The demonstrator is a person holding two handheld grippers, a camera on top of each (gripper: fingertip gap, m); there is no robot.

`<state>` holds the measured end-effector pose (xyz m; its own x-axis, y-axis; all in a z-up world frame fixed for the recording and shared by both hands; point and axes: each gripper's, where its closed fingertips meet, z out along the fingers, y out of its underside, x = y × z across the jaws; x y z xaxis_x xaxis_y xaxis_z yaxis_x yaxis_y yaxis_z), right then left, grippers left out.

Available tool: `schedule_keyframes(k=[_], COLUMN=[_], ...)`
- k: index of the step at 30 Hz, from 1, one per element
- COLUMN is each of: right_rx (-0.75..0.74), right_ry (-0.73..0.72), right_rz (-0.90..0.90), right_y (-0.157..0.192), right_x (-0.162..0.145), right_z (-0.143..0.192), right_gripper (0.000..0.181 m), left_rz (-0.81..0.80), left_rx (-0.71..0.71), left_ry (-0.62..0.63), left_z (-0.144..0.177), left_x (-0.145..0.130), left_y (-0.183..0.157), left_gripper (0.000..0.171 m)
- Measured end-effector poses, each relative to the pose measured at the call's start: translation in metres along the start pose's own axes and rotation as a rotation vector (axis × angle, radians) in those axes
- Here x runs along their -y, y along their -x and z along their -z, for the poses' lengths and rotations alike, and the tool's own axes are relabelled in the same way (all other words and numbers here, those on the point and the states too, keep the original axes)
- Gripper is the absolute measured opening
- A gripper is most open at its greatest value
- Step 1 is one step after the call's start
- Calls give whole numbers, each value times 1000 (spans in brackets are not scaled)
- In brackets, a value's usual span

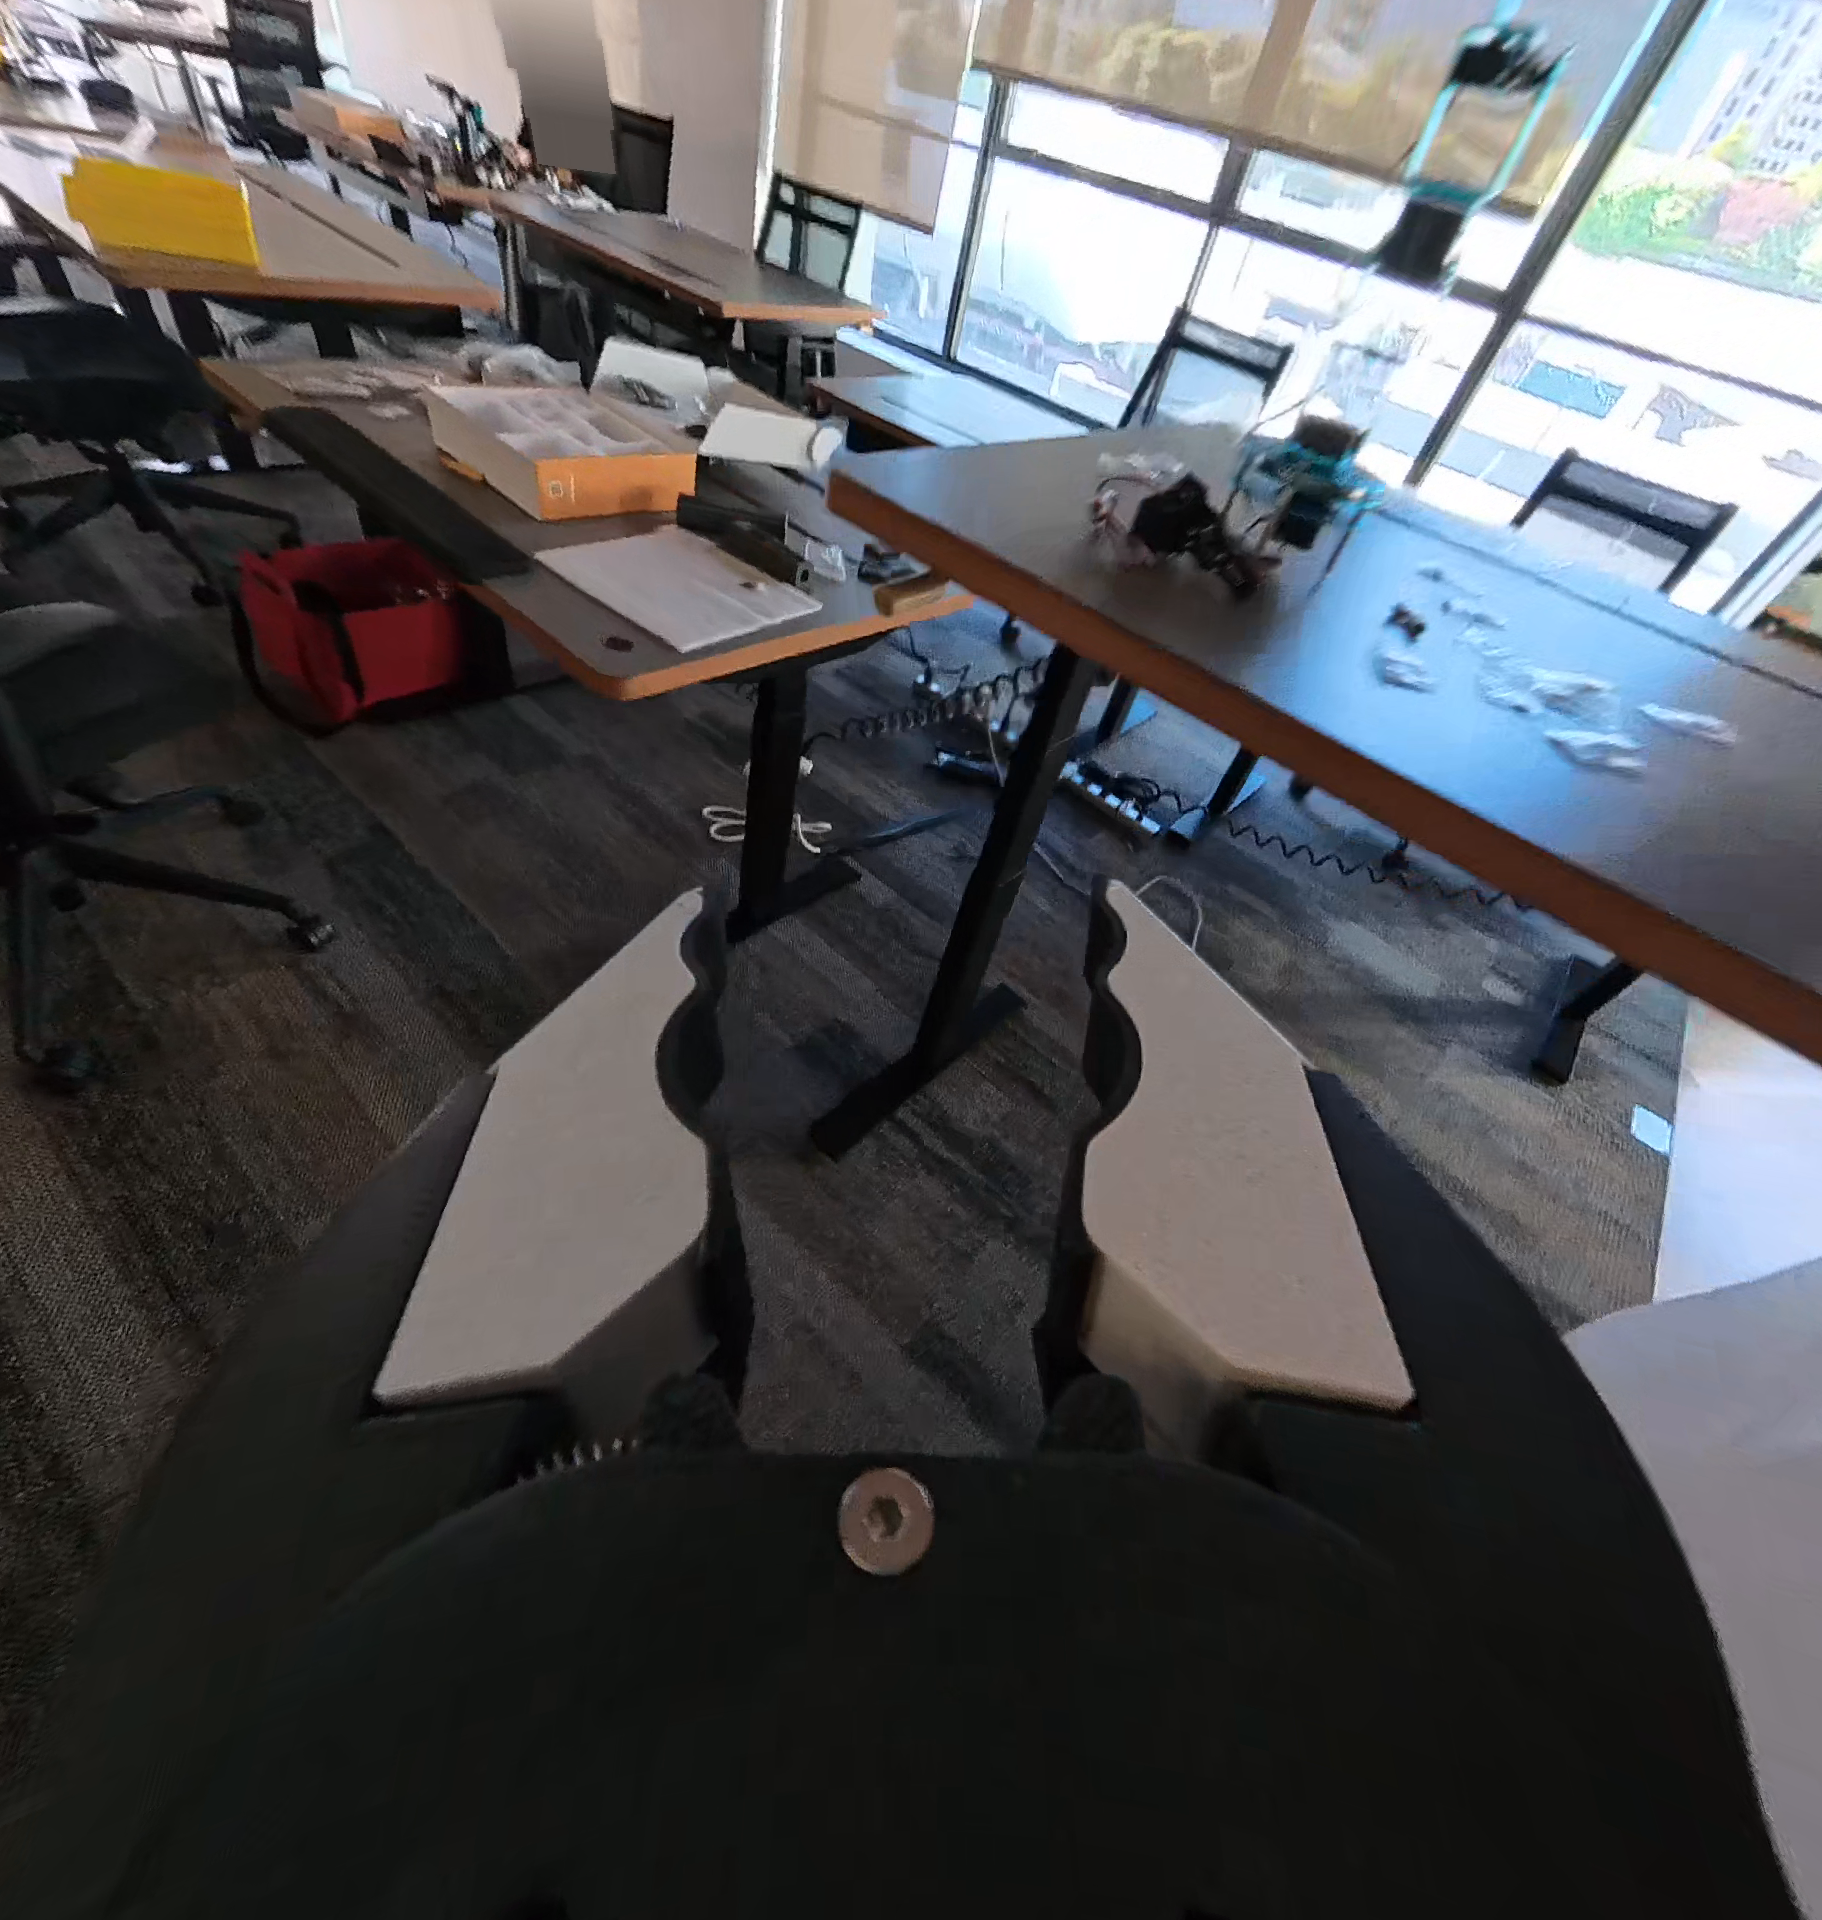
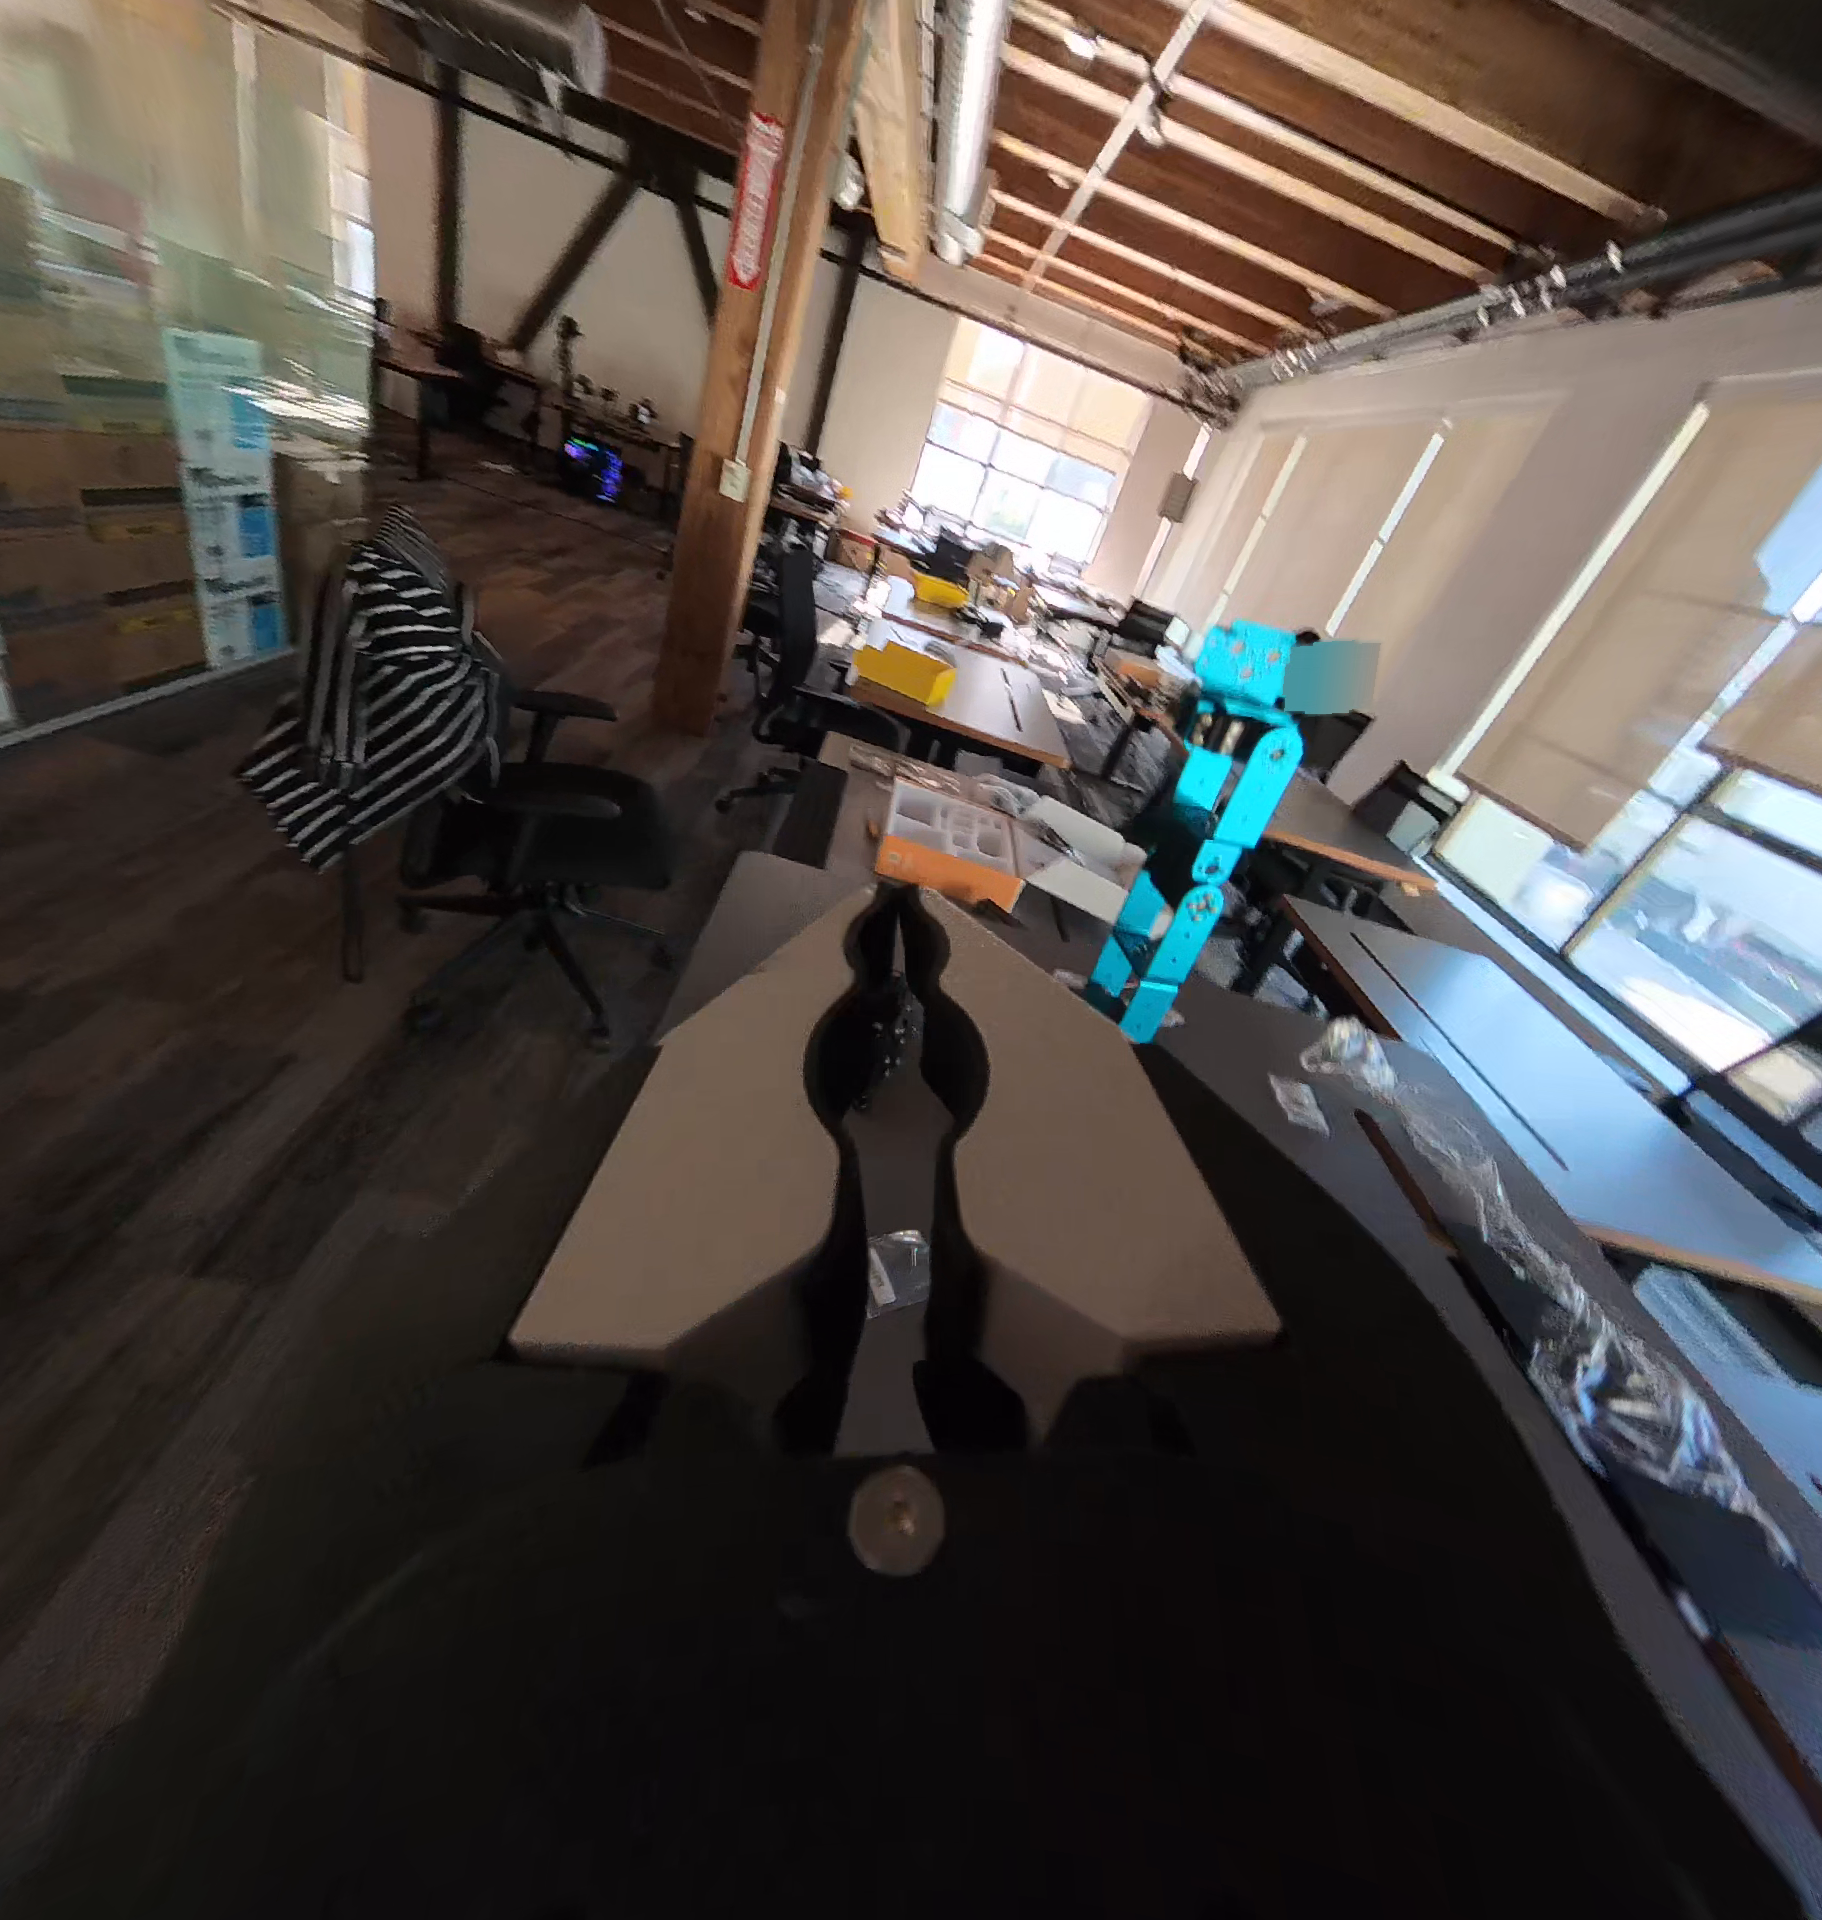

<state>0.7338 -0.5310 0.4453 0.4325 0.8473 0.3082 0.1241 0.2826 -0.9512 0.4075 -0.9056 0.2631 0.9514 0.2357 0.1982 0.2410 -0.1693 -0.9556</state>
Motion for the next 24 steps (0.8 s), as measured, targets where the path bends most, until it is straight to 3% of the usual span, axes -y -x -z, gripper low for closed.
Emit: schedule_keyframes(k=[6, 8, 11, 13, 16, 18, 21, 24], right_rx=[-205, -281, -269, -317, -453, -606, -916, -1118], right_ry=[169, 215, 304, 396, 539, 684, 926, 1075], right_rz=[-101, -177, -350, -376, -357, -336, -305, -277], right_y=[26, 47, 102, 131, 155, 154, 138, 133], right_x=[-54, -76, -110, -134, -163, -181, -191, -181], right_z=[-60, -76, -98, -93, -52, 1, 106, 183], right_gripper=[1, 6, 18, 26, 33, 43, 51, 63], left_rz=[-103, -156, -284, -406, -563, -657, -796, -924], left_rx=[-154, -270, -421, -493, -600, -643, -694, -783], left_ry=[153, 224, 327, 368, 371, 344, 329, 277], left_z=[-95, -127, -170, -199, -240, -266, -291, -288], left_x=[-7, 3, 23, 35, 46, 50, 49, 37], left_y=[111, 129, 142, 139, 105, 62, -33, -144], left_gripper=[72, 73, 77, 81, 87, 92, 101, 103])
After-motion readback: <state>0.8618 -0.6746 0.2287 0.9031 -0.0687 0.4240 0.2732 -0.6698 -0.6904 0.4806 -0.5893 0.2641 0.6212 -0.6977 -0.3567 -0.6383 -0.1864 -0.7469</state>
